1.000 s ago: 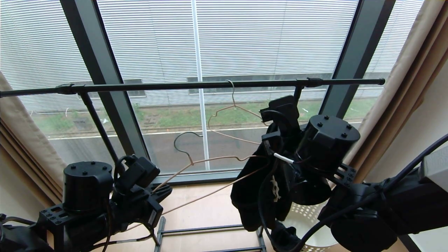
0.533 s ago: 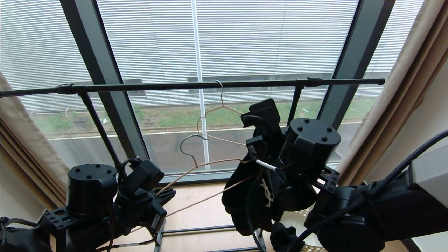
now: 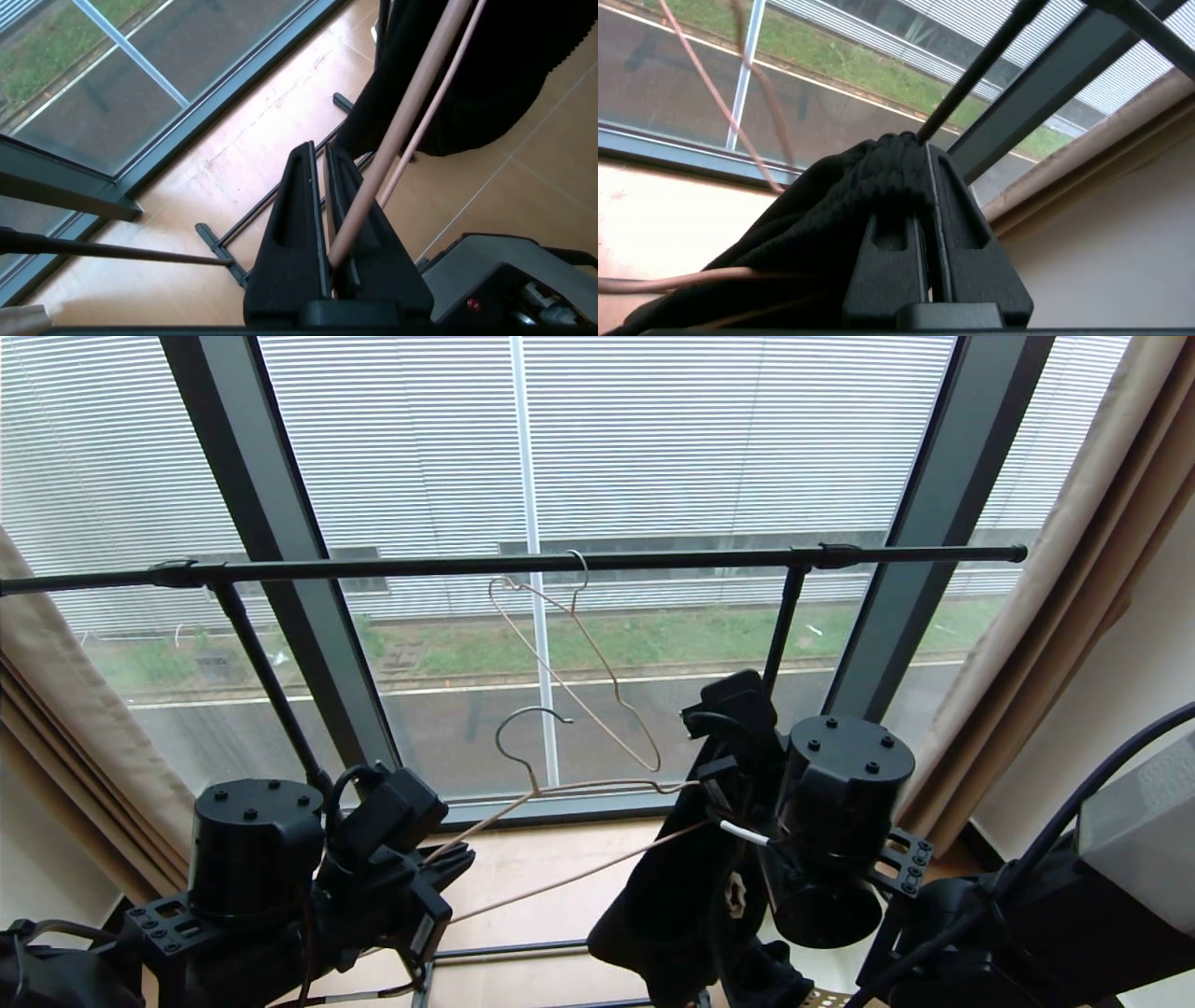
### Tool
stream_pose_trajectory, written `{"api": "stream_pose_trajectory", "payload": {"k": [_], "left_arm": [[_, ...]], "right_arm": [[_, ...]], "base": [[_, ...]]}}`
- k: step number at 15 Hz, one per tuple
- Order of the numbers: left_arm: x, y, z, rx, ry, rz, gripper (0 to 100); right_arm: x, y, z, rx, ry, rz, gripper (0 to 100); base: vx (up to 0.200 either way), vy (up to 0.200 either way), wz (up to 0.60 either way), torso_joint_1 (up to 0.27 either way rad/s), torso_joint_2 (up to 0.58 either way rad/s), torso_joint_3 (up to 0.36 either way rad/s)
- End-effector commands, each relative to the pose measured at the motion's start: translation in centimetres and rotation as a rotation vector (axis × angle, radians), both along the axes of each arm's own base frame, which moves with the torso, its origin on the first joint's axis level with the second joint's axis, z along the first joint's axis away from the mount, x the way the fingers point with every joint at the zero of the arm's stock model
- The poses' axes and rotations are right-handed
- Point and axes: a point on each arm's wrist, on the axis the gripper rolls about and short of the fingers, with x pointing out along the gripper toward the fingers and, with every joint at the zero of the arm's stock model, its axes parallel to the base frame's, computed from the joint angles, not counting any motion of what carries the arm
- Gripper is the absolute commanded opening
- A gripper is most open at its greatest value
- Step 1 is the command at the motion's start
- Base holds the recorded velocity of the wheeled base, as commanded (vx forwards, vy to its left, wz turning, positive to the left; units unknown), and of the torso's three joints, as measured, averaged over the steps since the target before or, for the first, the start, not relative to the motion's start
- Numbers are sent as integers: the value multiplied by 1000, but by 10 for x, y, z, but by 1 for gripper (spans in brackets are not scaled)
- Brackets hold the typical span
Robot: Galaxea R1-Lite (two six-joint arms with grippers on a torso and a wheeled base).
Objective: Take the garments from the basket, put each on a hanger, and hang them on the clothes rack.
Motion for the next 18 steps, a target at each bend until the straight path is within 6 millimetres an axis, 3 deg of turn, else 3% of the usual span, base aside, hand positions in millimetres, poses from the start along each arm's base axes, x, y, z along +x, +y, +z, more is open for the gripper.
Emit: {"api": "stream_pose_trajectory", "payload": {"k": [1, 8, 18], "left_arm": [[-1, -3, -2, 5, 8, -9, 0], [-3, -19, -6, 33, 4, -17, 0], [5, -22, 0, -12, -39, 52, 0]], "right_arm": [[-2, -6, 0, -4, 4, -9, 0], [3, 14, 18, 39, -43, 22, 0], [-27, 48, 26, 65, -59, 144, 0]], "base": [[0, 0, 0, 0, 0, 0], [0, 0, 0, 0, 0, 0], [0, 0, 0, 0, 0, 0]]}}
